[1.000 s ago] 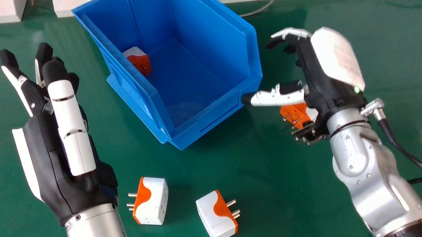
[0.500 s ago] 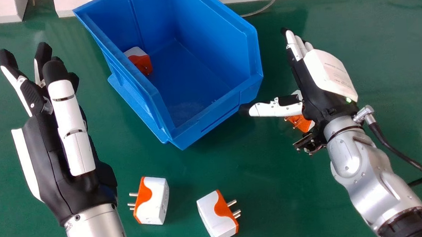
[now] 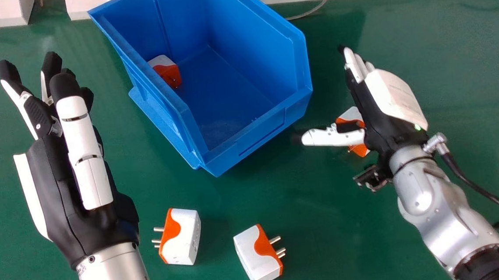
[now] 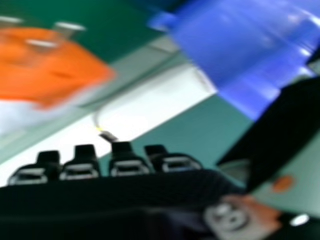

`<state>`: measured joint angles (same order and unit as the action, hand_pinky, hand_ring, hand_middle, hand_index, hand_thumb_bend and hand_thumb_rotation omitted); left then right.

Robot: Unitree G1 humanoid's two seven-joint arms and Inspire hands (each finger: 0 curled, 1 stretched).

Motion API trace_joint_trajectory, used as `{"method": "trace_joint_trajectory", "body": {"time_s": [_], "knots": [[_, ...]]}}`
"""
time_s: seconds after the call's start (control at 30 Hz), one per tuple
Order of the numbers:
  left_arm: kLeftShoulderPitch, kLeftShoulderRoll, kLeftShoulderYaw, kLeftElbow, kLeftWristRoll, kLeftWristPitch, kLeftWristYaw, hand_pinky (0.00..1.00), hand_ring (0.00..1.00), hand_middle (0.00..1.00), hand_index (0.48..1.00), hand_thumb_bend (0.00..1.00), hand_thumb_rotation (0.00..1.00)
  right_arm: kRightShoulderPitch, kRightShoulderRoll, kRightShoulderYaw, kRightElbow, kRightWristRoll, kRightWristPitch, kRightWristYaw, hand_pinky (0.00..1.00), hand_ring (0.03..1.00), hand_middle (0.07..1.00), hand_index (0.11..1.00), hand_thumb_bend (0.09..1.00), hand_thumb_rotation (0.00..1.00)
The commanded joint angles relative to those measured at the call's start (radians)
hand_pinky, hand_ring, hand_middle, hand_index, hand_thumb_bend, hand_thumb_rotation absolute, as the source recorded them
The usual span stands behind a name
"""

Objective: Pick all objects and put in blue box

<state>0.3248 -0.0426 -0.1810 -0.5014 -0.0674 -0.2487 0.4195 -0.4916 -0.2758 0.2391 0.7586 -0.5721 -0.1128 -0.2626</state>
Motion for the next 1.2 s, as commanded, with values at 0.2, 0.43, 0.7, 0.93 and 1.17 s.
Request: {"method": "trace_joint_trajectory", "body": {"time_s": [0.2,0.43,0.7,0.93,1.17], "knots": [[0.014,-0.072,-0.006,-0.035,0.002,-0.004,-0.007,0.94,0.96,0.96,0.921,0.53,0.8,-0.019,-0.022,-0.035,0.175,0.051,-0.121,-0.144,1.0,1.0,1.0,1.0,1.0,0.53],[0.015,-0.072,0.0,-0.044,0.006,0.009,-0.006,0.93,0.96,0.95,0.92,0.54,0.79,-0.047,0.01,-0.034,0.313,0.08,-0.184,-0.2,0.99,1.0,1.0,1.0,1.0,0.61],[0.012,-0.073,-0.002,-0.043,0.009,0.011,-0.007,0.94,0.96,0.96,0.926,0.54,0.79,-0.092,0.07,-0.045,0.446,0.114,-0.222,-0.234,0.89,0.94,0.97,0.976,1.0,0.53],[0.014,-0.076,-0.006,-0.045,0.019,0.013,-0.001,0.93,0.96,0.96,0.926,0.54,0.8,-0.107,0.118,-0.043,0.483,0.124,-0.243,-0.312,0.76,0.85,0.9,0.903,0.987,0.31],[0.017,-0.082,-0.01,-0.05,0.014,0.013,0.006,0.94,0.95,0.95,0.921,0.54,0.79,-0.113,0.135,-0.096,0.523,0.183,-0.293,-0.377,0.54,0.588,0.73,0.739,0.716,0.05]]}}
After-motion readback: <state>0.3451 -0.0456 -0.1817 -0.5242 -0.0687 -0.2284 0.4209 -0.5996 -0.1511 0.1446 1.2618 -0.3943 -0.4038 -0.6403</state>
